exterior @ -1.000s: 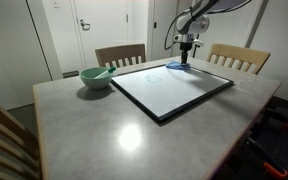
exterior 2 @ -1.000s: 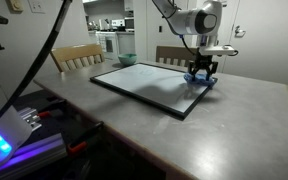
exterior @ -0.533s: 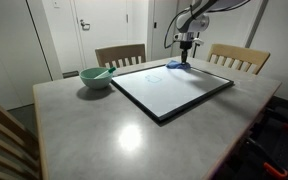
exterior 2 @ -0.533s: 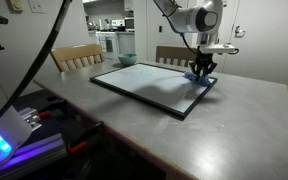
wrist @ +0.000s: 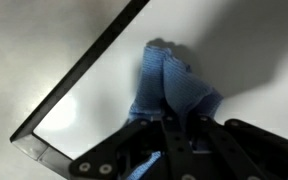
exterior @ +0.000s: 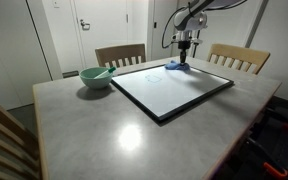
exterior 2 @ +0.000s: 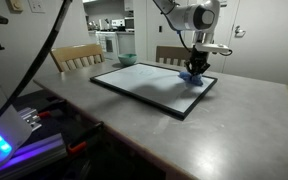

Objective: Wipe the whiteboard with the blue towel

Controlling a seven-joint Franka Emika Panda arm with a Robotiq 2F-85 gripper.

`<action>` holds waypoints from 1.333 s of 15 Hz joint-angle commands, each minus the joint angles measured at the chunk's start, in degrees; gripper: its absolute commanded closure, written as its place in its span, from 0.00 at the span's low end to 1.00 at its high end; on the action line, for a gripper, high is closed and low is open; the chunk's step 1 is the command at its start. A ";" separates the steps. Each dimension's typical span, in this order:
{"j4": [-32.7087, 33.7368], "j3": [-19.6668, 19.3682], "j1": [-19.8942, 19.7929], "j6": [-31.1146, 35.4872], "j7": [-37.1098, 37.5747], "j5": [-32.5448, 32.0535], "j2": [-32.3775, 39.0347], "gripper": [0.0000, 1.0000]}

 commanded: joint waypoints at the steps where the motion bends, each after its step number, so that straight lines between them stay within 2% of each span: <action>1: -0.65 0.83 0.76 -2.91 0.78 0.11 -0.32 0.97; 10: -1.41 2.49 4.55 -7.95 7.58 0.84 -1.81 0.97; 20: -6.05 3.90 10.77 -6.23 15.15 -0.45 -5.63 0.97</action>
